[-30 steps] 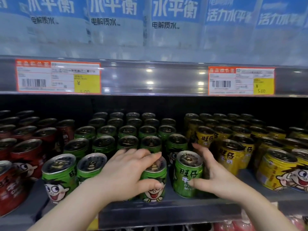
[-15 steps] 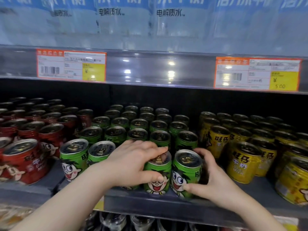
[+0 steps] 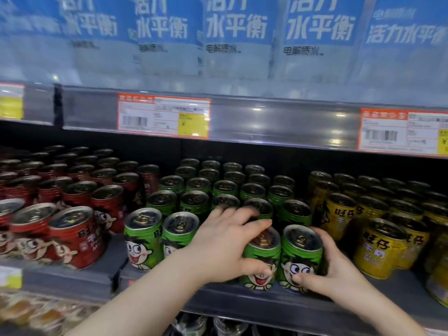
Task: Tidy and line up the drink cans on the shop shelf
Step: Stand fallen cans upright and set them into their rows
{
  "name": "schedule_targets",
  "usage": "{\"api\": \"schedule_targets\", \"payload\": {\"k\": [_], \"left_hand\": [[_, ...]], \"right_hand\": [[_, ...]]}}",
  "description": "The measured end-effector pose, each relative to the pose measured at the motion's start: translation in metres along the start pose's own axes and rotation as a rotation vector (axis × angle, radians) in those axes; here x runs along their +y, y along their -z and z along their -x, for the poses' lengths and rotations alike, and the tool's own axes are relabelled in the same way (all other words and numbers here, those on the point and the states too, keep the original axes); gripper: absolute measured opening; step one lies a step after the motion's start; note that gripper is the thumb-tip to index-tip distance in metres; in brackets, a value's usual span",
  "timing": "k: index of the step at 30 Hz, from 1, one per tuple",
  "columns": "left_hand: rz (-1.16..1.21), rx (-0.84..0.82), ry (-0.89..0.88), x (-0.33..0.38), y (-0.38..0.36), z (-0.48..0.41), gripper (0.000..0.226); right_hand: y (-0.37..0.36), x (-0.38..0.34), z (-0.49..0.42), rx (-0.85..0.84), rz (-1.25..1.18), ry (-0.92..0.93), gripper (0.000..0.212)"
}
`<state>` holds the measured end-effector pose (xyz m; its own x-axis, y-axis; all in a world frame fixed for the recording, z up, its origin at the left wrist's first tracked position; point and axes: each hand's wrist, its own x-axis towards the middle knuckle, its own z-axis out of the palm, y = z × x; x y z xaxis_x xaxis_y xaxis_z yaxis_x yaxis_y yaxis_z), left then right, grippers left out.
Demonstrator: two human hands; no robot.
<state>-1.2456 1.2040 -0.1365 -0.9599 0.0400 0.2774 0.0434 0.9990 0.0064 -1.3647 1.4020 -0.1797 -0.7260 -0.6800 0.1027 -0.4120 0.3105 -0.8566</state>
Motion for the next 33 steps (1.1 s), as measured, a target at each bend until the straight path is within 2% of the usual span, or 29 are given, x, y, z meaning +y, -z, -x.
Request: {"api": "schedule_targets", "payload": {"k": [3, 6, 8, 10, 13, 15, 18, 24, 26, 29, 30, 33], "left_hand": [[0.058, 0.134, 0.030, -0.018, 0.012, 0.019, 0.085], [0.091, 0.247, 0.206, -0.065, 0.023, 0.046, 0.097], [0.122, 0.252, 0.376, -0.100, 0.028, 0.065, 0.106], [0.216, 0.214, 0.477, -0.125, 0.030, 0.080, 0.111], [0.460, 0.087, 0.484, -0.133, 0.024, 0.093, 0.094], [0.562, 0.012, 0.473, -0.130, 0.017, 0.095, 0.080], [0.585, 0.046, 0.449, -0.132, 0.010, 0.095, 0.074], [0.631, 0.014, 0.463, -0.136, 0.012, 0.095, 0.076], [0.609, -0.013, 0.462, -0.136, 0.015, 0.095, 0.083], [0.434, 0.013, 0.410, -0.131, 0.022, 0.092, 0.115], [0.388, 0.036, 0.382, -0.129, 0.023, 0.090, 0.119], [0.386, 0.002, 0.337, -0.119, 0.029, 0.081, 0.104]], "right_hand": [[0.003, -0.014, 0.005, -0.023, 0.047, 0.017, 0.088], [0.006, -0.033, 0.008, 0.105, 0.166, 0.154, 0.094], [0.003, -0.047, 0.004, 0.193, 0.292, 0.243, 0.089], [-0.007, -0.066, -0.002, 0.177, 0.460, 0.312, 0.080], [-0.030, -0.091, -0.014, -0.026, 0.665, 0.347, 0.064], [-0.047, -0.102, -0.024, -0.130, 0.746, 0.329, 0.069], [-0.066, -0.109, -0.036, -0.206, 0.785, 0.295, 0.081], [-0.059, -0.115, -0.045, -0.387, 0.721, 0.220, 0.074], [-0.057, -0.115, -0.044, -0.406, 0.730, 0.230, 0.075], [-0.049, -0.113, -0.042, -0.344, 0.715, 0.211, 0.081], [-0.043, -0.113, -0.040, -0.308, 0.687, 0.194, 0.079], [-0.025, -0.113, -0.035, -0.217, 0.662, 0.152, 0.062]]}}
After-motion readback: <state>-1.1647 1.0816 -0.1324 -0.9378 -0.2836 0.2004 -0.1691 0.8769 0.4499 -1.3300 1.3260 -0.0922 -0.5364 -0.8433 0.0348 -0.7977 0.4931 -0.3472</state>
